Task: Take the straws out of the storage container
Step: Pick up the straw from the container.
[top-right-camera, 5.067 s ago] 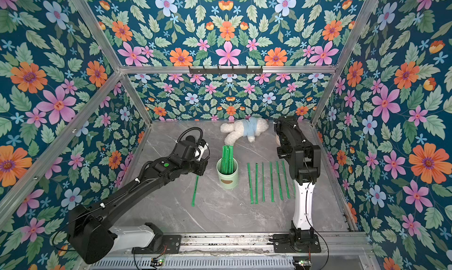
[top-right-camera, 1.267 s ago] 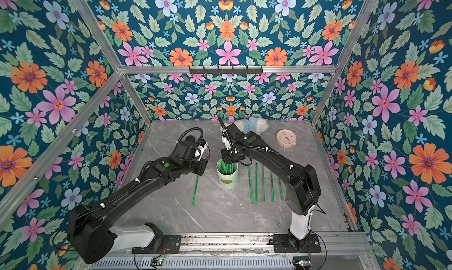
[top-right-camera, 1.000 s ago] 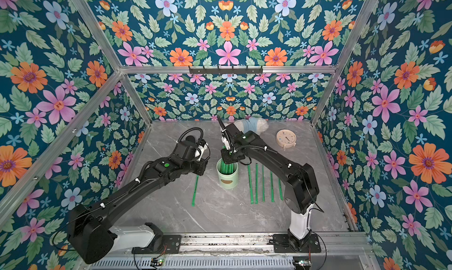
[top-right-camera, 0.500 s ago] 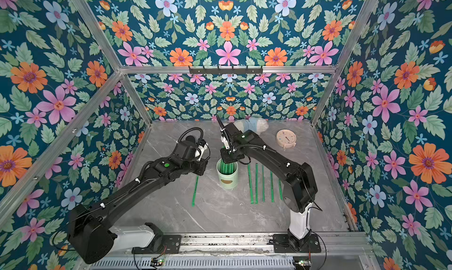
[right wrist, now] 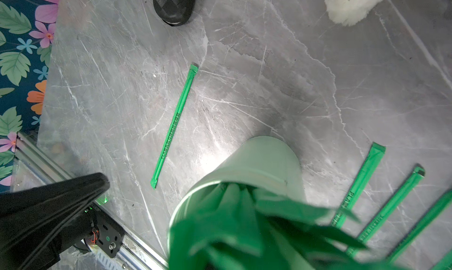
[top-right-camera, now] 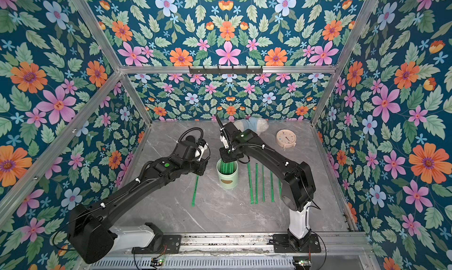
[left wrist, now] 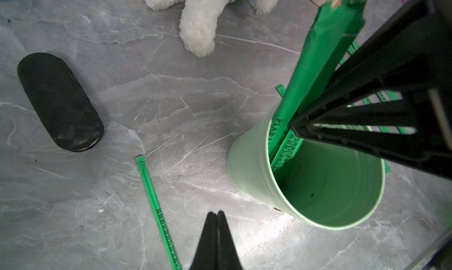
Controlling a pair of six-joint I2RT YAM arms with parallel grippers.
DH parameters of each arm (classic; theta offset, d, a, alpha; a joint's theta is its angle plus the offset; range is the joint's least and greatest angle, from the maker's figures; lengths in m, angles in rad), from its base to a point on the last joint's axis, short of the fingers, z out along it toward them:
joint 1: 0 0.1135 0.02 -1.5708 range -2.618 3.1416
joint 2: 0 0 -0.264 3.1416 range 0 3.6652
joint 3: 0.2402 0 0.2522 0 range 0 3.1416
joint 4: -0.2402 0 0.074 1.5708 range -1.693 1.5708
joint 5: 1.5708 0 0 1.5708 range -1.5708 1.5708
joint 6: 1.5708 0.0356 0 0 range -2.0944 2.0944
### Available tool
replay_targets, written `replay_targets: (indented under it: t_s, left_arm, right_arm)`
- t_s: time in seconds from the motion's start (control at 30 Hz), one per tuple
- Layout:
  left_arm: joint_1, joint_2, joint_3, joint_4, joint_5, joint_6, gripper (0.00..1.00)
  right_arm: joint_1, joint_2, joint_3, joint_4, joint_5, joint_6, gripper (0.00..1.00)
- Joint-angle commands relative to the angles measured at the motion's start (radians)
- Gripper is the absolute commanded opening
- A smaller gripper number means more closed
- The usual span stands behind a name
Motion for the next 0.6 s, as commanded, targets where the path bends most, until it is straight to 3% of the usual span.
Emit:
replay_targets:
  t_s: [0.0,0.57]
  left_arm:
    - [0.0,0.002,0.006,-0.011,0.005,0.003,0.0]
    - [0.0,0.003,0.007,-0.011,0.004,0.003,0.0]
  right_arm:
    - [0.001,0.002,0.008,-0.013,-0.003,-0.005,0.14]
    - [0.0,-0.077,-0.018,-0.047,0.008,-0.017,0.09]
